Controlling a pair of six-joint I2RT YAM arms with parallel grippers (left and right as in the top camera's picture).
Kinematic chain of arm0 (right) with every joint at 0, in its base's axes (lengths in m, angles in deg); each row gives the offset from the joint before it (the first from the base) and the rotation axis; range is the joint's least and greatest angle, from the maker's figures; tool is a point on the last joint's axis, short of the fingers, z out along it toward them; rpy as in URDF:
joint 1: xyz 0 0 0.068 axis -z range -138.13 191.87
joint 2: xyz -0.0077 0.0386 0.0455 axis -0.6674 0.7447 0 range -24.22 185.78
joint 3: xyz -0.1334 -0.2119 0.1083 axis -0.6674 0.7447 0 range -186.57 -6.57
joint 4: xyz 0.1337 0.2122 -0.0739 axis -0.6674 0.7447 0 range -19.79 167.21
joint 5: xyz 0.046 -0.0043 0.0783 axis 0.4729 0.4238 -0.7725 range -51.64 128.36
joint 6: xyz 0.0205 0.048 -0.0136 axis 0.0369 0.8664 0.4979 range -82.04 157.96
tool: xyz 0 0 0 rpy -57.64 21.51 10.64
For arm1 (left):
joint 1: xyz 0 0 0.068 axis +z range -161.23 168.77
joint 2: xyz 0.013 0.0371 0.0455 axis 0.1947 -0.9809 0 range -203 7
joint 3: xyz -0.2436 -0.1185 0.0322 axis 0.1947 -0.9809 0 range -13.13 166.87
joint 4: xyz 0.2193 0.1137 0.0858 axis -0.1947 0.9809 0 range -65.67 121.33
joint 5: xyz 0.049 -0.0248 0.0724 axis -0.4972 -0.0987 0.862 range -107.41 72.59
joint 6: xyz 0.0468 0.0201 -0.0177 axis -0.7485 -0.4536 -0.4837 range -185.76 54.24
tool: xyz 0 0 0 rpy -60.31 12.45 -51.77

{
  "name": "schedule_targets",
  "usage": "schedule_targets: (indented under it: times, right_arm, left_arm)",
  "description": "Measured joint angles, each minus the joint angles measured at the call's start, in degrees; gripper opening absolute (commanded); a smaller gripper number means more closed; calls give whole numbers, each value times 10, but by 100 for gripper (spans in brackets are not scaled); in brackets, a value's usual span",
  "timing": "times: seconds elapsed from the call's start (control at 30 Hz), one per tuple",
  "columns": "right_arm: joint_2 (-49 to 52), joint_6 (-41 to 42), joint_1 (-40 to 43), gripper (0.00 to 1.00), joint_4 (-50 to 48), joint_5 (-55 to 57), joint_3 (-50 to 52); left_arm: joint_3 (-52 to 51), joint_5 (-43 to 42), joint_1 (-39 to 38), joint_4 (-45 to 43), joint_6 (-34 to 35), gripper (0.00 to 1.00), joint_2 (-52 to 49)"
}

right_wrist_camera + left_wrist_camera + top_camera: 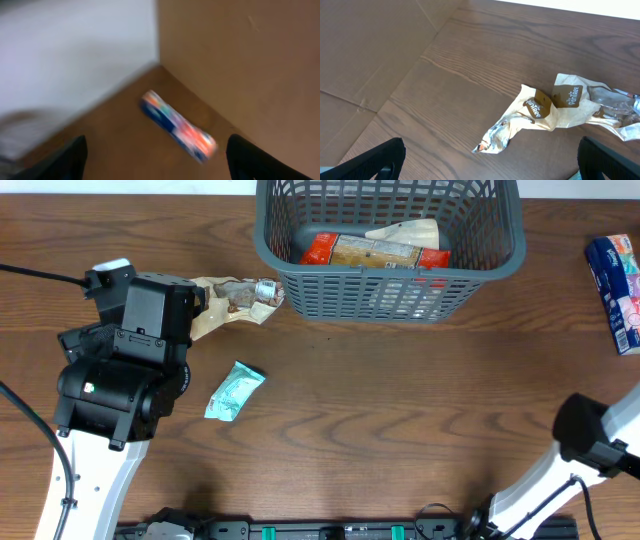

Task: Pack container
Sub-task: 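Move right gripper to the blue snack box and grasp it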

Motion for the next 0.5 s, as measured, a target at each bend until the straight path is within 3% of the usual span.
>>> schedule_targets:
  times: [0.1, 0.17, 0.23, 0.3, 0.5]
  right_arm:
    - [18, 9, 41, 71, 68, -10, 8]
    - [27, 7, 58, 75, 86, -20, 12]
    - [30, -23, 73, 89, 86, -39, 15]
    - [30, -81, 85, 99, 80, -69, 15]
    - [46, -286, 89, 99, 74, -158, 14]
  left_arm:
    - [0, 0, 0, 0, 0, 99, 0]
    - [0, 0, 0, 0, 0, 99, 0]
    - [0, 0, 0, 0, 0, 99, 0]
    - [0, 0, 0, 0, 0, 99, 0]
    - [0, 0, 0, 0, 0, 99, 0]
